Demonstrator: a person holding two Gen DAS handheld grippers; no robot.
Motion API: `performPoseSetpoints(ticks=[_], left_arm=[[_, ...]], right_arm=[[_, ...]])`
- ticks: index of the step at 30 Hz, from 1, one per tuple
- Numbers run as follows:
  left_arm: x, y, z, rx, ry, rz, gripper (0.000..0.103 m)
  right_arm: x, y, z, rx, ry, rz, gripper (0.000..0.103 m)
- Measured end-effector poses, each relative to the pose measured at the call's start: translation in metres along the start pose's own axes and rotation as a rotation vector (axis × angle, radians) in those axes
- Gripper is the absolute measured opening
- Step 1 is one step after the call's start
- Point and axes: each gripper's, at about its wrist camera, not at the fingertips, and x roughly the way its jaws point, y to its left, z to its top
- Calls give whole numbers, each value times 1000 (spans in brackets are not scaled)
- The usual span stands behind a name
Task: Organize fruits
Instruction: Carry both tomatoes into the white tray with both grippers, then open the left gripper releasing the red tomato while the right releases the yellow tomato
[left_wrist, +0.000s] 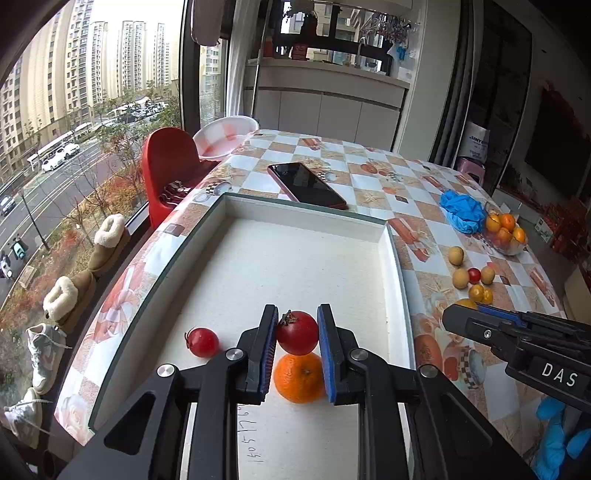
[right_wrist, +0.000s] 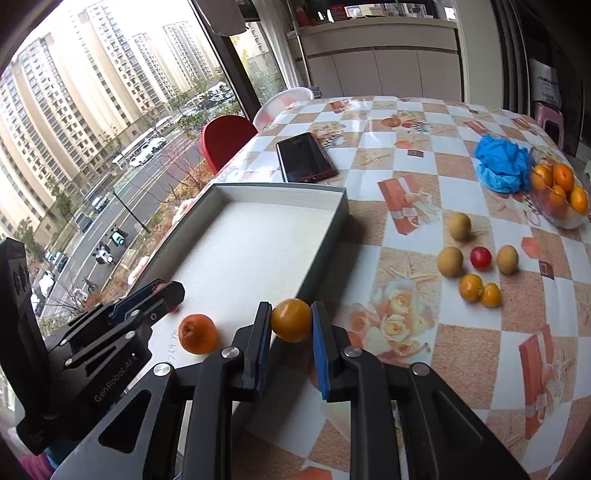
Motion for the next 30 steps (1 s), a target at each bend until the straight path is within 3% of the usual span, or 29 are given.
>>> performPoseSetpoints(ticks=[12, 30], left_arm=[[22, 31, -15, -56, 37, 31, 23], [34, 33, -23, -65, 57, 24, 23]], right_arm=[[52, 45, 11, -80, 71, 24, 23], [83, 45, 8, -118, 140, -32, 23]])
